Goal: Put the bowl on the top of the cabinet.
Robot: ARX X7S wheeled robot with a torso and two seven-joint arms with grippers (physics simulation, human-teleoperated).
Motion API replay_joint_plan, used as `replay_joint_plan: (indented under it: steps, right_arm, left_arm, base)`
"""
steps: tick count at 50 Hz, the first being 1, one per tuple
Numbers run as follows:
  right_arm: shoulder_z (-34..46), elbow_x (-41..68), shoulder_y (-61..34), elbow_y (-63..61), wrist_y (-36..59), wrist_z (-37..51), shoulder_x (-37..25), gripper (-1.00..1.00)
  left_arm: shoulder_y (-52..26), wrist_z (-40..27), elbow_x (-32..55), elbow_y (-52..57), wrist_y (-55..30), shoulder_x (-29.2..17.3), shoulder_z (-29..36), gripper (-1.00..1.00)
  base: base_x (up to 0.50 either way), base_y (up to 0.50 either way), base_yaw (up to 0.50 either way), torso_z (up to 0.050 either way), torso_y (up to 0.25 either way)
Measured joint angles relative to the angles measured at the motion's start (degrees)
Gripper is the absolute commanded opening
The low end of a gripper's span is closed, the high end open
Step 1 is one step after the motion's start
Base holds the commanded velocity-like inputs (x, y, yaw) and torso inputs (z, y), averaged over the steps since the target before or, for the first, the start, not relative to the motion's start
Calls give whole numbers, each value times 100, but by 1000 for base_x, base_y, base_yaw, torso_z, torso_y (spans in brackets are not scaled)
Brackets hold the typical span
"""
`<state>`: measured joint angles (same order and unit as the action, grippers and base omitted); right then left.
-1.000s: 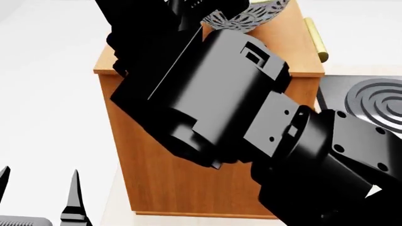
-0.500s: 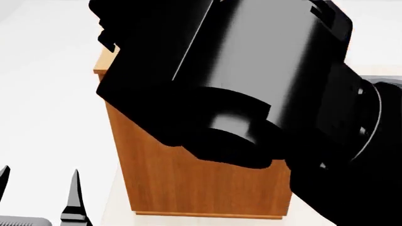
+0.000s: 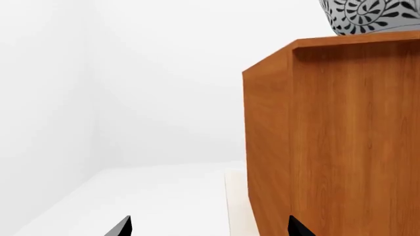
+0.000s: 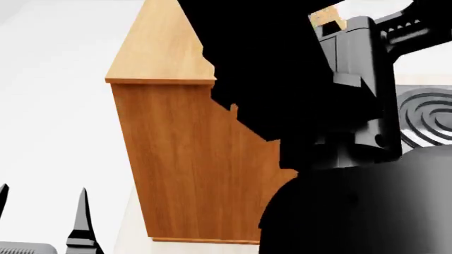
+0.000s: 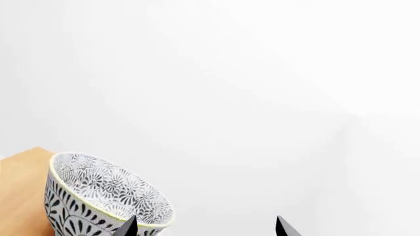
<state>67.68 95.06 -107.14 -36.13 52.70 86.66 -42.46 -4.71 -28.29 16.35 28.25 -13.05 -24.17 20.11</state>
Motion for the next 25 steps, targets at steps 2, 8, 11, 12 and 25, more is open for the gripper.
replay_joint_plan:
  steps: [2, 8, 11, 12, 25]
  right_arm:
    - [351, -120, 3, -308, -359, 60, -296, 100]
    - [1101, -728, 398, -983, -1212, 142, -1043, 100]
    - [1387, -1115, 705, -1165, -1597, 94, -1361, 100]
    - [1474, -1250, 816, -1206, -1725, 68, -1460, 100]
    - [2350, -2901, 2430, -924, -3462, -416, -2187, 100]
  left_arm:
    - [0, -5, -1, 6, 0, -3, -1, 100]
    - [-7, -21, -3, 19, -14, -12, 1, 100]
    - [-12, -31, -6, 32, -26, -15, 4, 100]
    - [-13, -34, -7, 35, -29, -16, 4, 100]
    - [-33, -71, -22, 54, -65, -18, 28, 100]
  base:
    - [0, 0, 0, 0, 0]
    - [0, 0, 0, 0, 0]
    - [0, 0, 0, 0, 0]
    - [0, 0, 0, 0, 0]
    - [0, 0, 0, 0, 0]
